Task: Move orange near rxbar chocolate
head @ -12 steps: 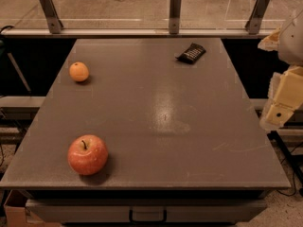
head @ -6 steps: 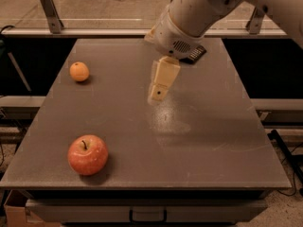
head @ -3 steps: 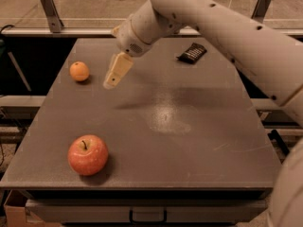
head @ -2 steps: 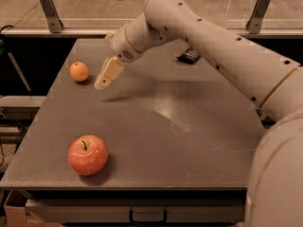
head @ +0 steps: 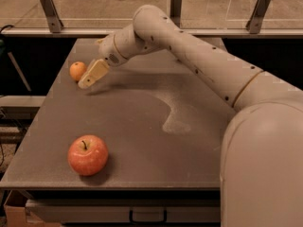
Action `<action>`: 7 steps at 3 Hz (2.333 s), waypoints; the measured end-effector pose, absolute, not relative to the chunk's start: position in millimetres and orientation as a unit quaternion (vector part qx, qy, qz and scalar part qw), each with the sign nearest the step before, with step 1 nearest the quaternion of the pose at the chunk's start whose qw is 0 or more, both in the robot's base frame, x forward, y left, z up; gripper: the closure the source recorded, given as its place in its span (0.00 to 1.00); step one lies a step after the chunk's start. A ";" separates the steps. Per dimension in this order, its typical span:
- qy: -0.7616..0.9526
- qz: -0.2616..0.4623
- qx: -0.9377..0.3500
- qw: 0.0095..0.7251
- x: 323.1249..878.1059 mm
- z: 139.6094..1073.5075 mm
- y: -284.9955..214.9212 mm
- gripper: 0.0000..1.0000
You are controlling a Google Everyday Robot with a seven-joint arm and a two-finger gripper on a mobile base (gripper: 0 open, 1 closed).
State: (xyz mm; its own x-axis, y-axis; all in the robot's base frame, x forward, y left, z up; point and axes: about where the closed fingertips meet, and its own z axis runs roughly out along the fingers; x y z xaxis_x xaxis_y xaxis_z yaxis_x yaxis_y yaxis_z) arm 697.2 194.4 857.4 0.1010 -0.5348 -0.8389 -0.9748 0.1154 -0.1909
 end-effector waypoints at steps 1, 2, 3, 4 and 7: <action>0.612 0.284 -0.610 0.414 691.3 850.2 217.4 0.18; 0.614 0.300 -0.606 0.408 684.4 842.1 229.5 0.41; 0.617 0.303 -0.597 0.413 681.9 845.3 228.2 0.65; 0.618 0.302 -0.590 0.423 677.1 857.8 221.3 0.88; 0.678 0.182 -0.517 0.490 669.1 910.7 35.7 1.00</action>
Offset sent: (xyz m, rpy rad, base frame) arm -0.0192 0.0434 -0.0230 0.0558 0.0959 0.0345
